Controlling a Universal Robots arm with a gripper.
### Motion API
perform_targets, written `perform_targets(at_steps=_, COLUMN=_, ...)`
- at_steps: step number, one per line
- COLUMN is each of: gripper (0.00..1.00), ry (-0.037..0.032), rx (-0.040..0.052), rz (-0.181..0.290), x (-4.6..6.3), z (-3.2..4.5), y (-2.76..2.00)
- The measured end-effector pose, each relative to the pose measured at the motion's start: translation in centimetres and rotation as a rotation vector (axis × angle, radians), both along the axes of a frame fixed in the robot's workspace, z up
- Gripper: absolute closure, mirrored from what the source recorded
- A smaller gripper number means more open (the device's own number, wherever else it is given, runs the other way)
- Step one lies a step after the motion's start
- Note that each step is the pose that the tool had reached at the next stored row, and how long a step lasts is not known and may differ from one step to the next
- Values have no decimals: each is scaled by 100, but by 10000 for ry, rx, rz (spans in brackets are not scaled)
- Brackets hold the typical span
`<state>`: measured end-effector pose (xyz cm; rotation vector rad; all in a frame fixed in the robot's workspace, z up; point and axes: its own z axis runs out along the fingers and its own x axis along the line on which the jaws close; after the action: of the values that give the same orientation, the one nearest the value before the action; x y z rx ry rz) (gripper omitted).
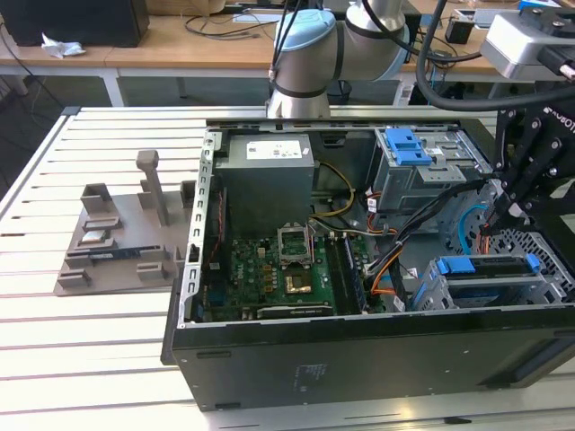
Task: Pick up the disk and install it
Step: 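Insert the disk into the insertion slot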
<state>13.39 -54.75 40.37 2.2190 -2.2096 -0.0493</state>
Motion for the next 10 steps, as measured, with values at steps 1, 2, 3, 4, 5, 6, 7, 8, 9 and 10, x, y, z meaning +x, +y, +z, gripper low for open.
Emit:
perform_targets(at_steps=1, gripper=89, ry=1, rx=1, rz=-2, x=0, z=0, y=0)
perform_targets(at_steps=2, gripper=89, ry=0, rx=4, rz=0, x=13, z=-2, y=1)
perform_targets(at_steps=3, gripper=89, ry=1, rx=4, rz=0, x=34, z=-2, y=3)
perform_targets(at_steps=4, gripper=89, ry=2, rx=1, rz=0, x=95, z=-1, y=13)
perform_targets(at_steps=5, gripper=89, ry=5, rx=1, rz=0, x=135, z=-1, y=20)
perform_targets(at_steps=6, gripper=89, ry=8, rx=0, rz=-1, x=172, z=-1, y=27)
perform_targets(at_steps=7, gripper=89, ry=10, rx=0, rz=1, x=211, z=-2, y=37)
perform_targets(at_steps=8, gripper=89, ry=14, rx=0, rz=2, x=251, z=-3, y=48)
perform_targets(at_steps=9, gripper=89, ry=25, rx=-2, rz=1, x=301, z=-9, y=61)
perform_targets(at_steps=10, gripper=89, ry=35, rx=-9, rz=0, x=340, z=-16, y=73)
